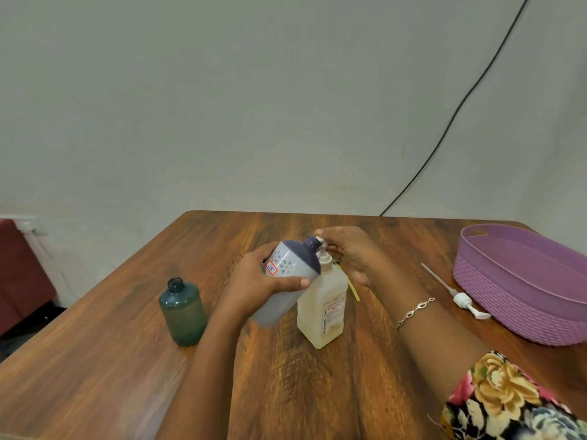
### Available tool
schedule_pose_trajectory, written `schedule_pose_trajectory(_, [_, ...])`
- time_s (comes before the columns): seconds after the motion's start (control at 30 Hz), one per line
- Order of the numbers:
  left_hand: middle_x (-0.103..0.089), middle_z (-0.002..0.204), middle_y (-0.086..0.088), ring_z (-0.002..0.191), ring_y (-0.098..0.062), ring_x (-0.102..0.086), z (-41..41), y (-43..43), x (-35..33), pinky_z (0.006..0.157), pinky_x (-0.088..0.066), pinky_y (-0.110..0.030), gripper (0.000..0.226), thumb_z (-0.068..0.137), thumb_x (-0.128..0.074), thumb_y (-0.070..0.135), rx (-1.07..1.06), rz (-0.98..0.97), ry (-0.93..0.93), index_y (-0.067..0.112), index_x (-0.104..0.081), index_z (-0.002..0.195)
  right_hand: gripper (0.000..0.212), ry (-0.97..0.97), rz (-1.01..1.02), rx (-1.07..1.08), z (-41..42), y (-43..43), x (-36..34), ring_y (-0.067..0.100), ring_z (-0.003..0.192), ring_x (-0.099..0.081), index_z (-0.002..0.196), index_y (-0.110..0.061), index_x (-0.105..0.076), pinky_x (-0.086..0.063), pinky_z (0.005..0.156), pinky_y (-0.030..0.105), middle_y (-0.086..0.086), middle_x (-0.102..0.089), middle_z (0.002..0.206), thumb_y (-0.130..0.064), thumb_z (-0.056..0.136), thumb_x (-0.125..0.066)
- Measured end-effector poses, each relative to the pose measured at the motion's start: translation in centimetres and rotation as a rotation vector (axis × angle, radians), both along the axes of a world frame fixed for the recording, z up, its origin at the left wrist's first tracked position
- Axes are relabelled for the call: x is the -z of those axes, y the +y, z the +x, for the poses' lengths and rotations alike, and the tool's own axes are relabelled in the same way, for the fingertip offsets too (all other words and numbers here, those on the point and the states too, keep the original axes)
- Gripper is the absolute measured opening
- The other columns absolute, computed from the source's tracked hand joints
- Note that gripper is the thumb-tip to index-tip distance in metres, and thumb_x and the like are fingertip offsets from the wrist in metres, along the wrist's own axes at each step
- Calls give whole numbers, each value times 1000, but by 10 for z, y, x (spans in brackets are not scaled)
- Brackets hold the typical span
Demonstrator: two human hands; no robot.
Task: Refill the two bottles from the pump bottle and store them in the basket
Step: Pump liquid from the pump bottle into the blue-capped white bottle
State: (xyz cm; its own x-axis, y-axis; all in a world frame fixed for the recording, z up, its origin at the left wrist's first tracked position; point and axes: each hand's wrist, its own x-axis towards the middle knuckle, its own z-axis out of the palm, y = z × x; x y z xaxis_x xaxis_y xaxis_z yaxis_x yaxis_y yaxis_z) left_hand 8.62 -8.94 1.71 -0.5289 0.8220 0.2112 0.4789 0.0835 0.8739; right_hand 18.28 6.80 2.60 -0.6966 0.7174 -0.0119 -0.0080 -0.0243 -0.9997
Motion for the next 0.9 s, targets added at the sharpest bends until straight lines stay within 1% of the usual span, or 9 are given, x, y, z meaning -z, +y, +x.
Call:
schedule_pose_trajectory(0.1, [-64,90,11,78,-5,-60,0,0,5,65,-47,-20,44,65,-82,27,6,-16,-9,37,-55,99,18,-10,-25,-45,2,-2,4,14,67,-59,92,0,-65,-48,57,24,7,-64,78,-16,89,-57])
schedule_pose_trajectory(0.2, [-64,87,12,76,-5,-60,0,-1,7,65,-47,-21,42,65,-82,25,-2,-4,-29,40,-56,94,15,-18,-19,-52,3,-1,6,11,64,-59,91,-2,-65,-48,53,20,5,-65,76,-15,89,-57])
schedule_pose_trajectory(0.3, [-64,86,11,77,-7,-60,1,0,5,68,-49,-26,40,64,-83,24,-8,5,-24,41,-55,89,10,15,-9,-20,-2,1,4,15,76,-61,94,-3,-64,-52,66,25,10,-66,90,-7,89,-57])
schedule_pose_trajectory(0.4, [-63,88,11,81,-10,-60,-1,1,1,73,-50,-32,43,64,-83,24,-25,18,-18,42,-53,88,19,61,19,-29,-8,1,-7,18,91,-62,103,-1,-63,-52,79,27,10,-65,103,3,87,-54])
schedule_pose_trajectory(0.47, [-62,89,12,81,-8,-59,-2,1,1,73,-50,-31,43,64,-83,25,-26,14,-9,42,-52,90,22,79,38,-50,-10,0,-8,18,96,-62,106,-1,-62,-53,78,25,10,-65,106,6,89,-50])
schedule_pose_trajectory(0.53, [-63,90,11,80,-8,-60,-2,1,3,70,-49,-27,44,64,-83,26,-17,10,-13,39,-55,94,22,78,50,-73,-11,-1,-5,16,93,-62,107,0,-61,-52,73,21,10,-65,106,5,90,-48])
schedule_pose_trajectory(0.63, [-64,89,12,78,-5,-60,-1,-1,7,64,-46,-20,45,63,-83,25,-24,5,-31,37,-56,97,21,74,9,-101,-7,0,3,18,92,-62,107,1,-61,-52,77,24,11,-65,105,3,92,-47])
schedule_pose_trajectory(0.77, [-62,89,14,80,-6,-58,2,0,5,65,-45,-22,47,64,-83,26,-17,-3,-16,38,-54,99,20,89,8,-113,-2,0,5,17,93,-62,106,-1,-61,-51,83,28,11,-64,107,1,92,-47])
schedule_pose_trajectory(0.9, [-62,94,11,85,-10,-59,1,2,1,72,-50,-30,54,63,-82,30,-21,0,12,33,-54,109,25,136,30,-119,-5,2,-8,20,104,-60,105,-2,-61,-51,87,29,10,-64,108,10,89,-46])
